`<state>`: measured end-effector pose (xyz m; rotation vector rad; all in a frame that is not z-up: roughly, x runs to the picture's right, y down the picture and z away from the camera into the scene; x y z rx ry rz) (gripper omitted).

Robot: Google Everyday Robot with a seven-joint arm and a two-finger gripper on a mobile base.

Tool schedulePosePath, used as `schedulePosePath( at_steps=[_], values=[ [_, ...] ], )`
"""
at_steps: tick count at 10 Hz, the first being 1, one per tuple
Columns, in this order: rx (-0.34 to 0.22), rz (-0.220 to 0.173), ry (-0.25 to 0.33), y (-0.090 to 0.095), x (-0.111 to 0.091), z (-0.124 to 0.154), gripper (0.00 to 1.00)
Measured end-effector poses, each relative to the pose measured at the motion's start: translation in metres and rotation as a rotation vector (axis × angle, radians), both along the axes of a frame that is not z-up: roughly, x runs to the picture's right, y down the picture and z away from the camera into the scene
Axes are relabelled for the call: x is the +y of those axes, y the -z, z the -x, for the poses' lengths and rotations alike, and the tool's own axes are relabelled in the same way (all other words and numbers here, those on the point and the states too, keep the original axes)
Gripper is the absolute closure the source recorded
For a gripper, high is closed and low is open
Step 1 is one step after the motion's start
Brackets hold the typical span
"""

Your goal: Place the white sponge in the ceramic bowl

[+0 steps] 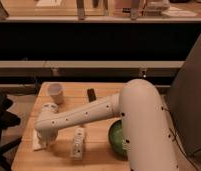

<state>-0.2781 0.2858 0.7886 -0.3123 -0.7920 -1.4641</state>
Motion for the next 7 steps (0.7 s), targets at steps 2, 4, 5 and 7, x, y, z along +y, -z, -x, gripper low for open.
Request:
schedulePosePath(
  at_steps=[2, 4, 5, 7],
  values=[
    [0.004, -0.001, -0.012, -0.001, 0.0, -0.002, 0.97],
    [0.012, -0.007, -0.014, 0.006, -0.007, -0.006, 0.97],
    [0.011, -0.01, -0.023, 0.015, -0.016, -0.005, 0.97],
    [0.01, -0.015, -0.03, 0.023, -0.022, -0.004, 0.97]
  ],
)
